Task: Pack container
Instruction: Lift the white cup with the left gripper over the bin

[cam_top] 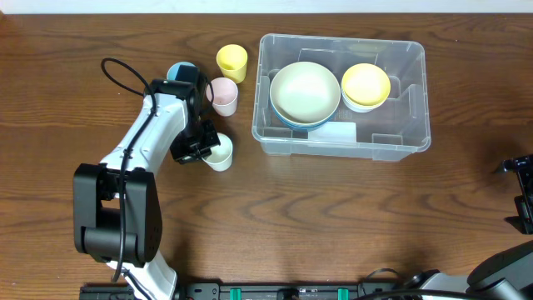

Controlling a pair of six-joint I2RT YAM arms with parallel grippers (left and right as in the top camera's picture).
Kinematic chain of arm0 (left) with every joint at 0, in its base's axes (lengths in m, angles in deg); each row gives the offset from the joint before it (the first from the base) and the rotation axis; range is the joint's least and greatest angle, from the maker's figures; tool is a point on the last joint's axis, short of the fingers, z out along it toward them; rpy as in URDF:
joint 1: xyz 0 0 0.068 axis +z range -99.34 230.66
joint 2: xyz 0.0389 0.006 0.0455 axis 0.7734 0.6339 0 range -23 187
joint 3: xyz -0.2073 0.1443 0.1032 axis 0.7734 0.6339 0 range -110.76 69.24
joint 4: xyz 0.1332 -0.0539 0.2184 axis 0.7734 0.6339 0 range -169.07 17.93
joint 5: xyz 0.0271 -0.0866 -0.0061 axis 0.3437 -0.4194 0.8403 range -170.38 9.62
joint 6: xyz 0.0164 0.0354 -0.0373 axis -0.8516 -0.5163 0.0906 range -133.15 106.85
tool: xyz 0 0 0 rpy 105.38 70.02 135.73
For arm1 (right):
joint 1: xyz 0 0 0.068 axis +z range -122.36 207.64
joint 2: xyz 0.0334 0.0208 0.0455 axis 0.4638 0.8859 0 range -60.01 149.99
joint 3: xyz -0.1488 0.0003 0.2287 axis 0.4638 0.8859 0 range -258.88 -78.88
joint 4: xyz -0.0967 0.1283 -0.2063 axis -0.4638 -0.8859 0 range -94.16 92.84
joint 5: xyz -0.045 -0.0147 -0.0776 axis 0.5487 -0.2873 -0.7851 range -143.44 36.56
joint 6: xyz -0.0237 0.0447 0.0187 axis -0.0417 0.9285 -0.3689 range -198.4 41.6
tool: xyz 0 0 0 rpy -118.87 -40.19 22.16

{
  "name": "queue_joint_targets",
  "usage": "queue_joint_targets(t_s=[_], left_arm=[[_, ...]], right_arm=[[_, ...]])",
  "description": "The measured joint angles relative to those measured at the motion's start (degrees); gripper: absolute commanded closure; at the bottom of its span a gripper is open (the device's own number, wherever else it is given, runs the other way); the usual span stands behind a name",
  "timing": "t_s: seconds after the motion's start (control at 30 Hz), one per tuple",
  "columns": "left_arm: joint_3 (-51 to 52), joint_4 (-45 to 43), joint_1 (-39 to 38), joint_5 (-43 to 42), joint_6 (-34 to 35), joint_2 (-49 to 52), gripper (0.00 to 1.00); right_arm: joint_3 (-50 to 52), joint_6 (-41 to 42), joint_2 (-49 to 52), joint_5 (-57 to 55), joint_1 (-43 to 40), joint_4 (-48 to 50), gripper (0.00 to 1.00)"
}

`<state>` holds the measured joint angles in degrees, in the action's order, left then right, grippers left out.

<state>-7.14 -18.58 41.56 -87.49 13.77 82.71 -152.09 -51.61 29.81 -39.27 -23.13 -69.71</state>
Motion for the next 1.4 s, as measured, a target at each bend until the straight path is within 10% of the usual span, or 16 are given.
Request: queue_joint_targets(t_s=[0.6,1.4], left_arm=[[-12.24,2.56,-13.00,-0.15,-0.13,-30.29,0.94],[-32.48,5.53,-18.27,-0.63,-4.72,-0.92,0.94]], right_arm=[[0.00,0.00,0.00,0.00,0.00,0.00,0.01],[0.00,0.00,0.00,0.00,0.00,0.00,0.01]])
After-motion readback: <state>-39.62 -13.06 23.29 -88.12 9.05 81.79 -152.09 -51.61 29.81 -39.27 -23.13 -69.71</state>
